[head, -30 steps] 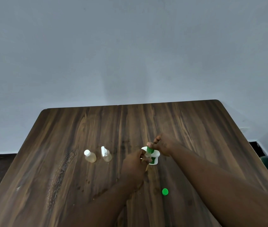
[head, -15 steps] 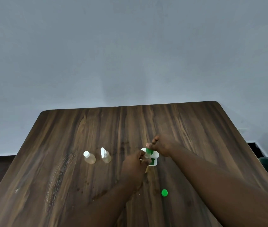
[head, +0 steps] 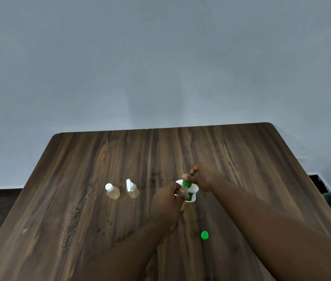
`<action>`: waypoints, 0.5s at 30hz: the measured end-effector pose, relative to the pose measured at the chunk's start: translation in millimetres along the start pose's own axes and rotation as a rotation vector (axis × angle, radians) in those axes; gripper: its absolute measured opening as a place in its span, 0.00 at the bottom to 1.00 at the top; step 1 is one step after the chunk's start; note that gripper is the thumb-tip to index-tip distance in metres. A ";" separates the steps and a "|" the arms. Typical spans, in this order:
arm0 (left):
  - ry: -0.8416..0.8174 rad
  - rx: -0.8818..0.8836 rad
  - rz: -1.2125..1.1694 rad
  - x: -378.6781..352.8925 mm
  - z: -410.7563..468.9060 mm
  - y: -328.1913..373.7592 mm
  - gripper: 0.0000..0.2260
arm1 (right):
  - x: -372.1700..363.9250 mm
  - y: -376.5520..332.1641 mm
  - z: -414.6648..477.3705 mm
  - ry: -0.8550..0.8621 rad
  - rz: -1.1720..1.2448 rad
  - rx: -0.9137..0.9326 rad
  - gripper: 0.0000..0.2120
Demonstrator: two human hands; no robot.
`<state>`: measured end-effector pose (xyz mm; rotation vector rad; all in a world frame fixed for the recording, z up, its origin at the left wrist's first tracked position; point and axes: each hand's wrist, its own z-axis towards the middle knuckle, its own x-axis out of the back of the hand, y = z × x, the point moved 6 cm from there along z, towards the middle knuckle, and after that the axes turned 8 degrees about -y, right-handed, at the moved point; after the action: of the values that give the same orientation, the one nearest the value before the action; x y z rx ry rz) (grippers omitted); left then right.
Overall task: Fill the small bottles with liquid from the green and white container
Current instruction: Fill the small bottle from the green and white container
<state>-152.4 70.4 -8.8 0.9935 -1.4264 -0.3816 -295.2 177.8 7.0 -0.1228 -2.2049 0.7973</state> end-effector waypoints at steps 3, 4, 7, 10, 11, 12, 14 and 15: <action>-0.013 0.014 -0.003 -2.4 -2.4 -3.2 0.05 | -3.6 0.5 -1.4 0.000 0.020 -0.009 0.21; -0.012 0.012 -0.005 -2.8 -2.5 -3.8 0.04 | -3.0 0.3 -0.8 -0.001 0.016 -0.009 0.21; 0.006 0.000 -0.009 0.1 -0.5 -2.8 0.04 | 2.6 -3.9 0.4 0.009 -0.039 -0.007 0.18; -0.001 0.014 0.003 -0.9 1.6 -5.1 0.06 | 0.0 0.0 1.3 0.015 -0.031 -0.018 0.18; -0.007 0.021 0.002 -1.8 0.3 -5.8 0.05 | -2.2 2.2 0.8 0.010 -0.008 -0.021 0.20; -0.009 0.023 -0.004 -2.2 -0.7 -5.9 0.05 | -3.2 2.6 0.2 0.007 0.006 -0.013 0.22; -0.008 0.014 -0.010 -2.4 -2.1 -4.0 0.05 | -2.0 0.9 -0.6 -0.008 -0.005 -0.001 0.23; -0.002 0.009 -0.011 -1.9 -2.2 -2.6 0.05 | 0.2 -0.7 -0.9 -0.013 -0.017 -0.003 0.23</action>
<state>-149.9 71.1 -11.7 1.0089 -1.4257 -0.3852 -294.6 177.7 7.9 -0.1002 -2.2169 0.7880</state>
